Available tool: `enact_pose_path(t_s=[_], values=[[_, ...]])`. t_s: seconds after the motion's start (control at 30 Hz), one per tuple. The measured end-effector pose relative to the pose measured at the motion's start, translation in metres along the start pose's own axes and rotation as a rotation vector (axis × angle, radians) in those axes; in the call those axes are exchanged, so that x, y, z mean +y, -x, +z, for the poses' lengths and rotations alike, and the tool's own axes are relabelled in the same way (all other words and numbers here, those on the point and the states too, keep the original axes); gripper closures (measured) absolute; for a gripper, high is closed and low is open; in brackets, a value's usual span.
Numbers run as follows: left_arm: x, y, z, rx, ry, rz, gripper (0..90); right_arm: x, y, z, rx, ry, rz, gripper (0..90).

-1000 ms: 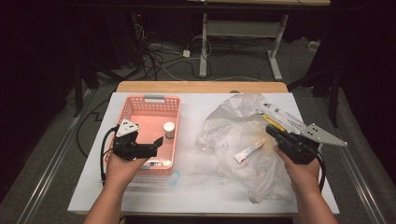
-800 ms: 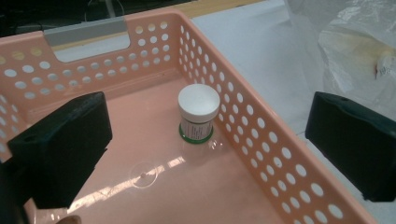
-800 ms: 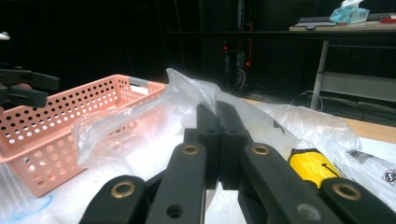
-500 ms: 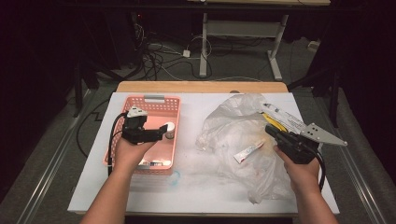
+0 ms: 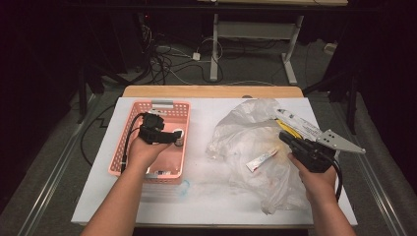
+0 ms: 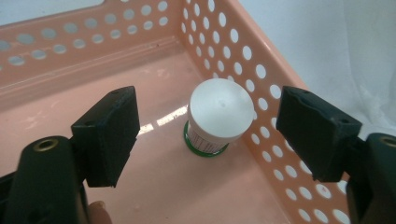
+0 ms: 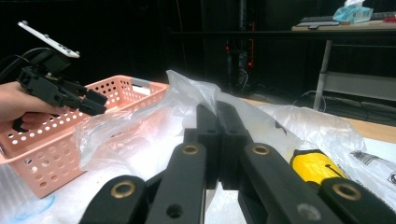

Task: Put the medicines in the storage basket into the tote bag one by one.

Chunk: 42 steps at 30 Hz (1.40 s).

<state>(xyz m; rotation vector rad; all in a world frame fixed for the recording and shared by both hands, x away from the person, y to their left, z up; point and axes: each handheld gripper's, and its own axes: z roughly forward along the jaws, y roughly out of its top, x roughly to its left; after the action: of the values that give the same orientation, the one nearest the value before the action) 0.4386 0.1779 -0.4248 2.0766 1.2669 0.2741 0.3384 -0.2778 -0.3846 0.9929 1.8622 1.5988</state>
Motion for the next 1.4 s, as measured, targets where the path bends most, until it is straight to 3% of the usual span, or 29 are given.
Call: enact_pose_path(t_s=[0.13,0.37,0.53,0.67,0.9,1.17,1.4], values=[[0.003,-0.003,0.007,-0.020,-0.017,-0.030,23.6,0.000,0.001,-0.001,-0.002,-0.001,0.004,90.0],[0.007,-0.001,0.016,-0.012,-0.040,-0.005,26.0,0.000,0.002,-0.001,-0.001,0.001,0.004,90.0],[0.006,-0.003,0.024,-0.003,-0.086,-0.003,27.0,-0.001,0.002,-0.001,-0.003,0.000,0.007,90.0],[0.006,-0.004,0.028,-0.002,-0.092,-0.005,28.4,-0.001,0.002,-0.001,-0.003,0.000,0.003,90.0],[0.010,-0.003,0.034,0.015,-0.119,0.024,33.1,-0.001,0.002,0.000,-0.003,-0.004,0.001,90.0],[0.013,0.000,0.038,0.021,-0.126,0.053,46.7,-0.001,0.001,-0.001,-0.004,-0.001,0.003,90.0],[0.013,0.002,0.039,0.032,-0.128,0.071,48.5,0.000,0.001,-0.001,-0.004,-0.002,0.003,90.0]])
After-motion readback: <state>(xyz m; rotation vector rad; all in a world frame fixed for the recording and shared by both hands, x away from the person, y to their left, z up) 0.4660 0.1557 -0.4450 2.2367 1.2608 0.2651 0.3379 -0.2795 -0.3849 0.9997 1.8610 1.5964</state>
